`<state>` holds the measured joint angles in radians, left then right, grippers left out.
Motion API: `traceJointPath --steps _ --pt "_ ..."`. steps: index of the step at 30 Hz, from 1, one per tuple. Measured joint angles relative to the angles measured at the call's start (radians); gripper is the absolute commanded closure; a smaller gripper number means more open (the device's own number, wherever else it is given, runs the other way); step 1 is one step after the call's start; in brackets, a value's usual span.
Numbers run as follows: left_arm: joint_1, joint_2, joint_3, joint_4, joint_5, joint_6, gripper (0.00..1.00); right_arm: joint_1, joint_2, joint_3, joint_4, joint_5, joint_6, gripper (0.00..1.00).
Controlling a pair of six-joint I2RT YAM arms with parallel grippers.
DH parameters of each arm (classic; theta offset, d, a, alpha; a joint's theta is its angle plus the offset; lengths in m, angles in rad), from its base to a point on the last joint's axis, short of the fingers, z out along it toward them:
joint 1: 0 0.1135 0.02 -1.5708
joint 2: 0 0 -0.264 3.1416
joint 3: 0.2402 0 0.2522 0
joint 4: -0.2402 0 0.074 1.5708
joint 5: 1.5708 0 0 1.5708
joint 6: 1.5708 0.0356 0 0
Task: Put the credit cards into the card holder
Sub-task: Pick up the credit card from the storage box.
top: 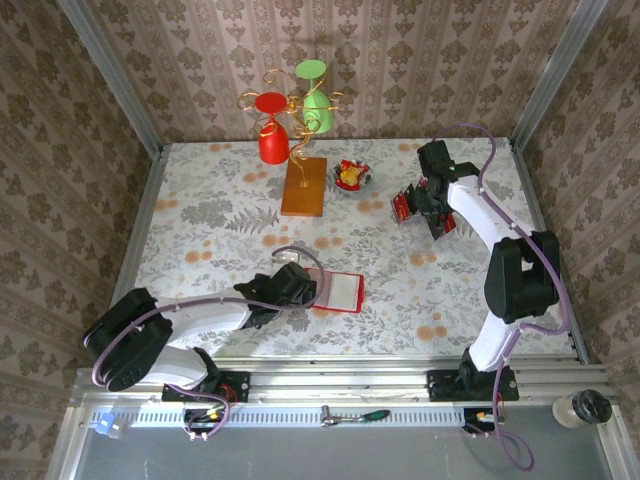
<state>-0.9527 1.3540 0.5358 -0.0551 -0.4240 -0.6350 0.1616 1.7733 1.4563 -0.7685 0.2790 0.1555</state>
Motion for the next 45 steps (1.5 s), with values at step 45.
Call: traceJointPath --steps 45 --pt "0.001 -0.012 -0.005 0.004 0.0 0.0 0.0 -0.006 0.029 -0.029 0.0 -0.057 -0.023 1.0"
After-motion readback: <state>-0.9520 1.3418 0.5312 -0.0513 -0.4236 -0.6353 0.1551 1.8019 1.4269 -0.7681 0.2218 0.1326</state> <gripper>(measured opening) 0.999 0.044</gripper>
